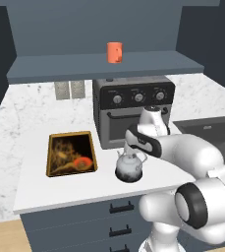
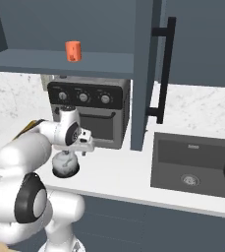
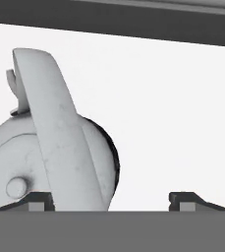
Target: Pick the kettle from the counter and place it on the tray. Then pick the mug from the cabinet and place it on the tray. Then close the cabinet doors.
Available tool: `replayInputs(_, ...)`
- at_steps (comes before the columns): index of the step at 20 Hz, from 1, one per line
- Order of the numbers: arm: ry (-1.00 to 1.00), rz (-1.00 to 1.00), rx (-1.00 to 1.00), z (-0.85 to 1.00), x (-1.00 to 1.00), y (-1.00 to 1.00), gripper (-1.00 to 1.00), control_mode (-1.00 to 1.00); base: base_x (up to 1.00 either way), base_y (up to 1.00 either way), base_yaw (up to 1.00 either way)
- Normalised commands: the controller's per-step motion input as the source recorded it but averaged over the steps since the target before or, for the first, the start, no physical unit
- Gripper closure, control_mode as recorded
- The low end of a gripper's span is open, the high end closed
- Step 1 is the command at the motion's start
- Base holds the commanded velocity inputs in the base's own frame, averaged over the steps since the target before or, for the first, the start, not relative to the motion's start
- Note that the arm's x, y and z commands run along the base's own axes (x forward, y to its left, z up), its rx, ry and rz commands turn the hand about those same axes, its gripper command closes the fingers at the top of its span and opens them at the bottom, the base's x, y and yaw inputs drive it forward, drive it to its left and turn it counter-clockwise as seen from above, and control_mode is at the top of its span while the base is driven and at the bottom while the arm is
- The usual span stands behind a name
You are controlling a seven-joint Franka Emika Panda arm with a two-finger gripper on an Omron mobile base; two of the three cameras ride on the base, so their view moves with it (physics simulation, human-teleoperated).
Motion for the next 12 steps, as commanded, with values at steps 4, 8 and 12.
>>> replayInputs(4,0.02,0.00,-0.04,-0.08,0.01,0.00,1.00,-1.00,0.00,0.00,0.00)
replayInputs(8,0.01,0.00,-0.01,-0.11,-0.17,0.00,1.00,-1.00,0.00,0.00,0.00)
replayInputs(12,-0.03,0.00,0.00,-0.02,-0.53,0.00,1.00,-1.00,0.00,0.00,0.00)
